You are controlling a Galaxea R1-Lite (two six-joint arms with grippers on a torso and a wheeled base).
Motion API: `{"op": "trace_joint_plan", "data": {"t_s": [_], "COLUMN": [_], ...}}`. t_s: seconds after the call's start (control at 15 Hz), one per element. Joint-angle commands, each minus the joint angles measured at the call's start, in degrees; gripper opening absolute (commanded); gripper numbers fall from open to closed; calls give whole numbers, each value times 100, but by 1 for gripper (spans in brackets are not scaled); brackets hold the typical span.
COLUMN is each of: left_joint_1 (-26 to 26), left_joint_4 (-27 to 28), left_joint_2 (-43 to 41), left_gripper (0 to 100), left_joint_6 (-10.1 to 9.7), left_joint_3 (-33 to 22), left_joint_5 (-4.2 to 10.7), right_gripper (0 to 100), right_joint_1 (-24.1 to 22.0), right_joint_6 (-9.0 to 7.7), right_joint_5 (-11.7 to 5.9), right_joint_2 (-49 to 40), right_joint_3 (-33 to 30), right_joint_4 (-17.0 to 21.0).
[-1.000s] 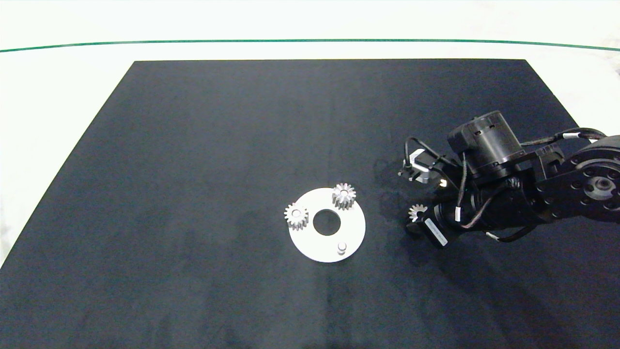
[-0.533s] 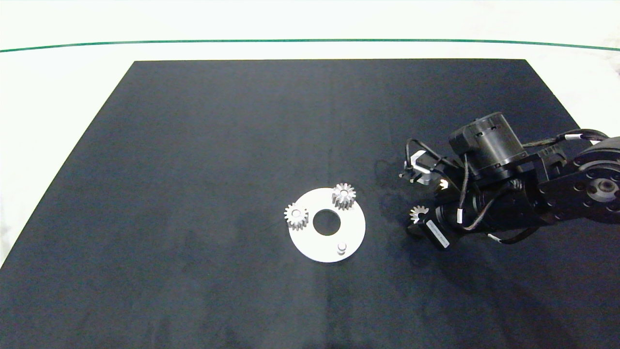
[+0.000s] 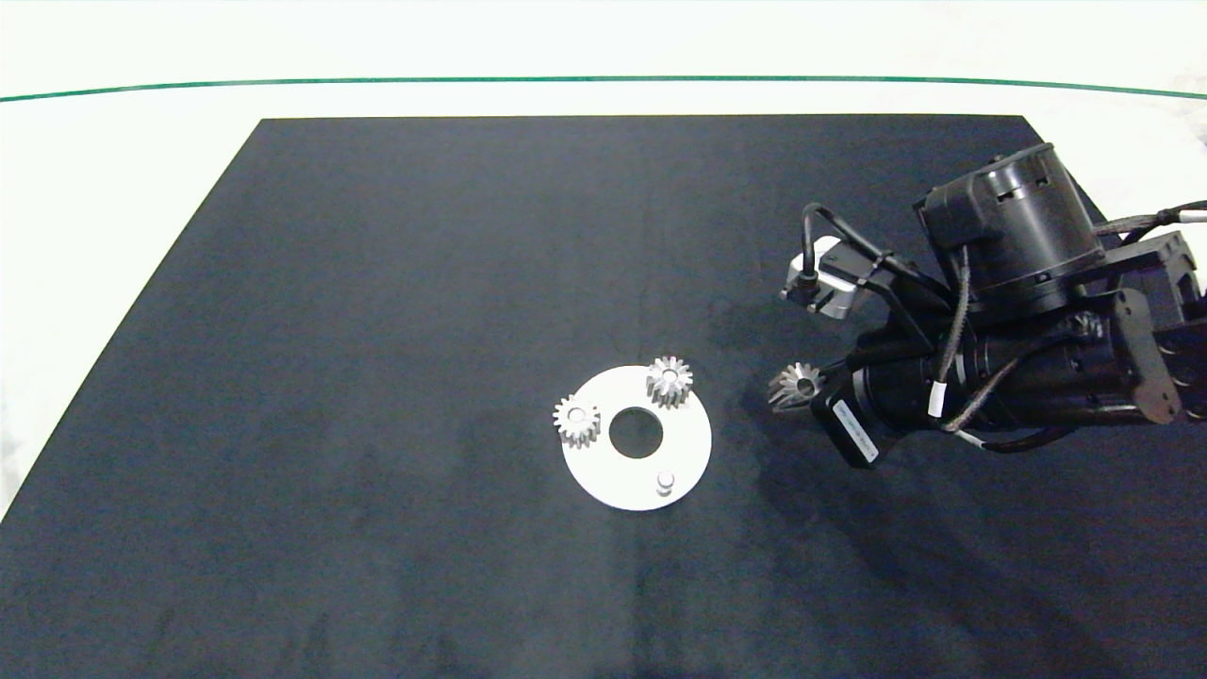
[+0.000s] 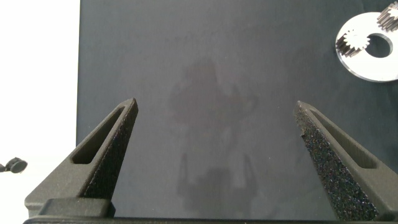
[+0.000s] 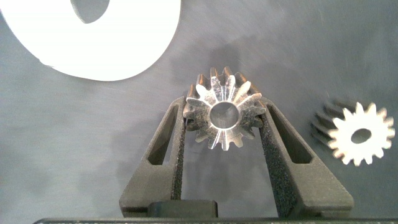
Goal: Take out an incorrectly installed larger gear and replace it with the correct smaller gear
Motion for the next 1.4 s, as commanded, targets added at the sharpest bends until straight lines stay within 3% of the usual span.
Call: {"op": "trace_joint_plan", "data": {"t_s": [0.07,0.53,0.67,1.07,1.2,1.4], "left_joint_1": [1,1,1,1,1,1], "left_joint_4": [5,5,5,14,14,5], "left_joint_2": [-6,-147,-191,-305,-296,-296], "left_gripper": [100,100,100,100,100,100], "left_joint_6": [17,17,17,17,17,17], "left_joint_3": [-21,-21,-4,40,40,32], "left_joint_5": [2,2,2,2,2,2], "right_gripper": [22,22,22,22,22,22], "right_joint_1": [507,1228,1289,1527,1588,1553], "right_joint_6": [-19,-54,-54,-63,-72,-72], "right_joint_5": [-23,-199,-252,-410,-542,-551], "right_joint_2": [-85,425,592,961,1102,1225], "right_joint_3": [-59,-313,-568,-832,-850,-920], "right_joint_4": [31,163,471,559,647,647]}}
